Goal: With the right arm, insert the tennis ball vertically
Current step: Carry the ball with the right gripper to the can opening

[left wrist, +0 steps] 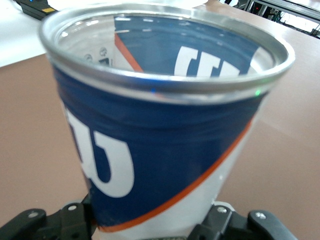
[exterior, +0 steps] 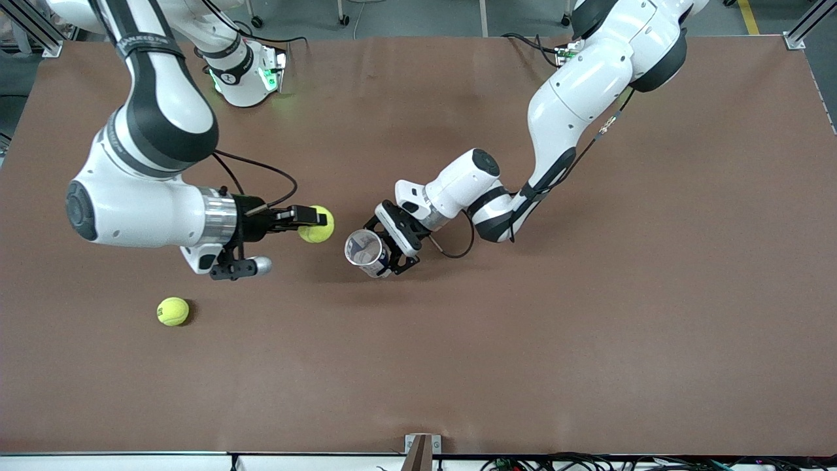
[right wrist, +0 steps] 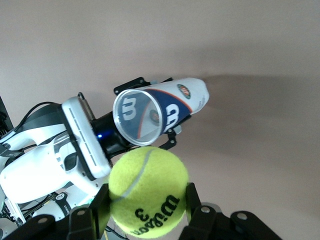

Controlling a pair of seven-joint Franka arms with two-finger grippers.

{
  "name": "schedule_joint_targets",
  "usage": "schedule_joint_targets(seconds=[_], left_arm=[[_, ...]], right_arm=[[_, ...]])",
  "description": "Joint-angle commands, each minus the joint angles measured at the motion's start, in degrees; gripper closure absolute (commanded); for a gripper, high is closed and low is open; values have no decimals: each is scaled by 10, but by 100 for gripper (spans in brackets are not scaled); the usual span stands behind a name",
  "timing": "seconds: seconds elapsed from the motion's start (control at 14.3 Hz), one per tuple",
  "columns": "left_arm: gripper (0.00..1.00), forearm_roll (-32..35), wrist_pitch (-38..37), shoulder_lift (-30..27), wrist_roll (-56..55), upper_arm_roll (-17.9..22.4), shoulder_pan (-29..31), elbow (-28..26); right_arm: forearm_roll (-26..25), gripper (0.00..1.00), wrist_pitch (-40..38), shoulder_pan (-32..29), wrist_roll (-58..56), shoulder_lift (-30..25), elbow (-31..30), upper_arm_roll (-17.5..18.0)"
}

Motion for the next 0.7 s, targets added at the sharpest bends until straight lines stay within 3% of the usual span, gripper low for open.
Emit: schedule_joint_targets(seconds=[0.0, 0.63], left_arm=[[27, -4, 8, 8, 2, 3, -8, 13], [25, -4, 8, 19, 8, 17, -17, 12]], right_arm=[[6, 72, 16, 10, 7, 3, 2, -4], [0, 71, 77, 37, 7, 24, -4, -5]])
